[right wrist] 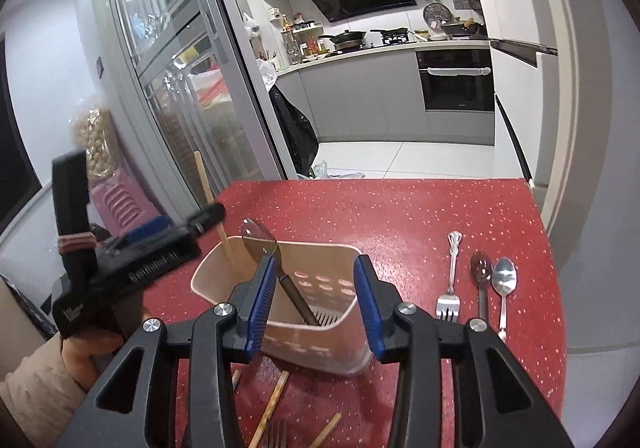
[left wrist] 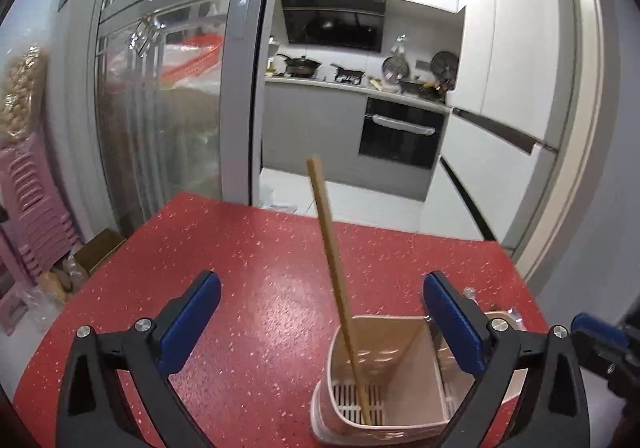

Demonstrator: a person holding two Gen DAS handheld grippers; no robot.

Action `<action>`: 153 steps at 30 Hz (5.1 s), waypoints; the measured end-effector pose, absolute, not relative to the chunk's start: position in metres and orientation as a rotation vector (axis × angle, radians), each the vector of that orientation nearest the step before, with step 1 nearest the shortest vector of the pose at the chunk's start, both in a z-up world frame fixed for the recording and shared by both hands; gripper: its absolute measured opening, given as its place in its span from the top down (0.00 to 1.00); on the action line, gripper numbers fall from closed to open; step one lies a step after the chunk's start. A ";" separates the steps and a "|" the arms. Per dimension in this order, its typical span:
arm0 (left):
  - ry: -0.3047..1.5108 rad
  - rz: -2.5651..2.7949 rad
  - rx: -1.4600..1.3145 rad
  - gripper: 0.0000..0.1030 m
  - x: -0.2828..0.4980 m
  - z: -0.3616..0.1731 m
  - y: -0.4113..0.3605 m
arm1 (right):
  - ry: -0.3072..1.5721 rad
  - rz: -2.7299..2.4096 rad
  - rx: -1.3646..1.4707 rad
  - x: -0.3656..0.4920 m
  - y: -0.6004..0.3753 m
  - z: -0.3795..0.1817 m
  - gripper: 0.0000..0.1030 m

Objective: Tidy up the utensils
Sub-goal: 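Open the right tool to drop the spoon while the left tool releases the chopstick into the holder, then grasp a plain wooden chopstick with the right tool while the left tool grasps a clear dark-handled spoon, then lift and carry the chopstick and spoon over the beige holder with both tools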

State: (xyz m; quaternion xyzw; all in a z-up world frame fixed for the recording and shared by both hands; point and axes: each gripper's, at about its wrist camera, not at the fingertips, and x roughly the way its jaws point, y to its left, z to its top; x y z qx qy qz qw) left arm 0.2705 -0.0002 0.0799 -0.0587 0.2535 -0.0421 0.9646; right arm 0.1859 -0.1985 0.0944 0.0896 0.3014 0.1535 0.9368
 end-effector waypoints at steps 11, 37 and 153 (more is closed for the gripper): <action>0.569 -0.099 -0.076 0.00 0.223 0.082 0.015 | 0.702 0.303 0.236 0.158 -0.208 0.083 0.23; 1.002 -0.023 -0.113 0.00 0.095 -0.047 0.057 | 1.231 0.203 0.247 0.108 -0.180 -0.032 0.34; 0.439 -0.175 -0.255 0.65 0.303 0.100 -0.009 | 0.447 0.311 0.144 0.275 -0.167 0.131 0.94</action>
